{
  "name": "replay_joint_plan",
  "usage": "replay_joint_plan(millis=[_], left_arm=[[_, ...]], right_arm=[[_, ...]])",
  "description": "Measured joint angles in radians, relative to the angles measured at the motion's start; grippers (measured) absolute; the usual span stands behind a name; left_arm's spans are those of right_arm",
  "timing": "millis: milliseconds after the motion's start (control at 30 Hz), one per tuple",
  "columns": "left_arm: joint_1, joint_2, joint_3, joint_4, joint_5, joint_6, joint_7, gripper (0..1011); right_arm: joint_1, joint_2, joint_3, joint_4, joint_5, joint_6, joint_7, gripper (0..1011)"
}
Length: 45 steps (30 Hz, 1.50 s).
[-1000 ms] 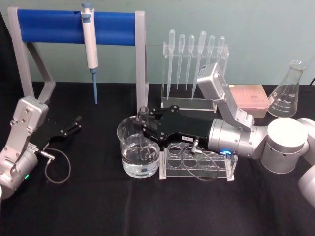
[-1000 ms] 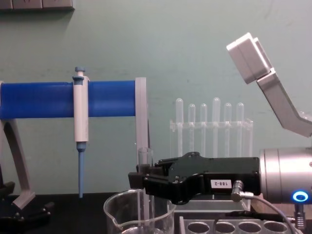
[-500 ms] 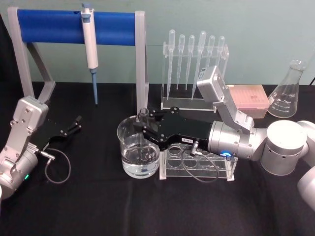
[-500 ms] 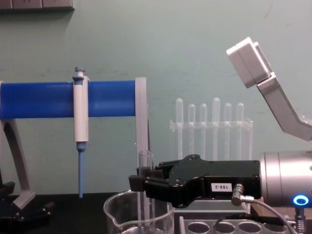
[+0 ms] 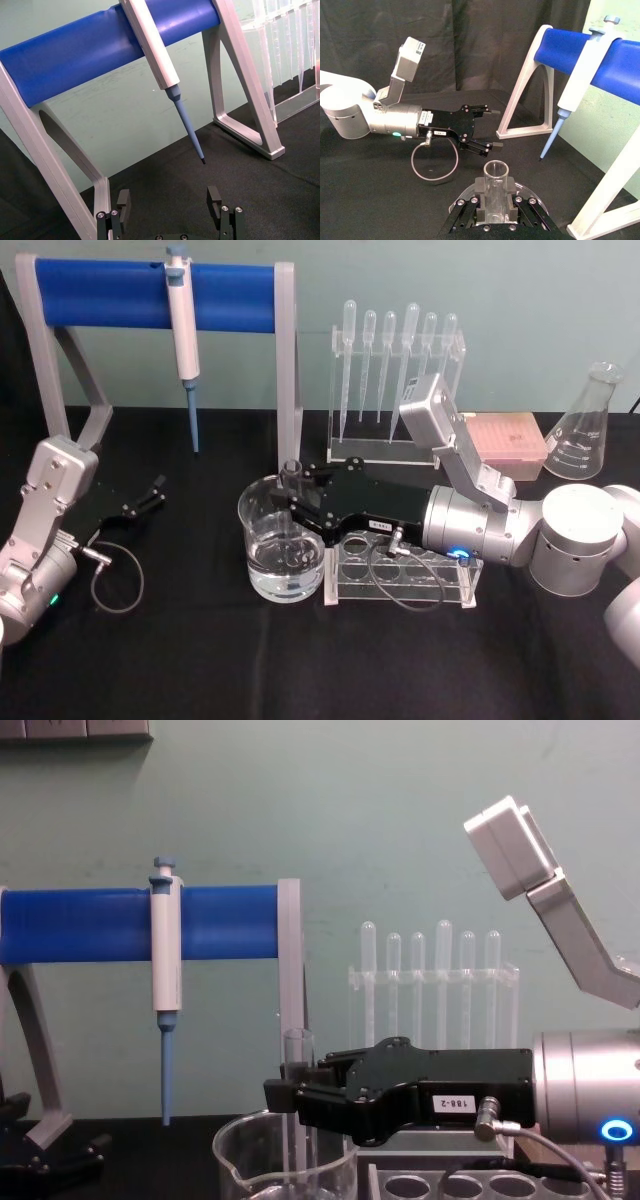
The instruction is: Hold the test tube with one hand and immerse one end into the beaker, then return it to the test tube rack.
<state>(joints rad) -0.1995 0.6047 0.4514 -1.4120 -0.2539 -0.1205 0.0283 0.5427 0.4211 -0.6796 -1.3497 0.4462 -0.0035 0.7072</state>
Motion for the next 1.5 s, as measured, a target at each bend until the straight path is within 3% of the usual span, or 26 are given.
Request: replay_joint_plan(millis=[1500], left_arm=[[0.000, 0.000, 0.000, 0.000, 0.000, 0.000, 0.000, 1000]], right_arm=[[0.001, 0.001, -0.001, -0.001, 0.000, 0.000, 0.000, 241]])
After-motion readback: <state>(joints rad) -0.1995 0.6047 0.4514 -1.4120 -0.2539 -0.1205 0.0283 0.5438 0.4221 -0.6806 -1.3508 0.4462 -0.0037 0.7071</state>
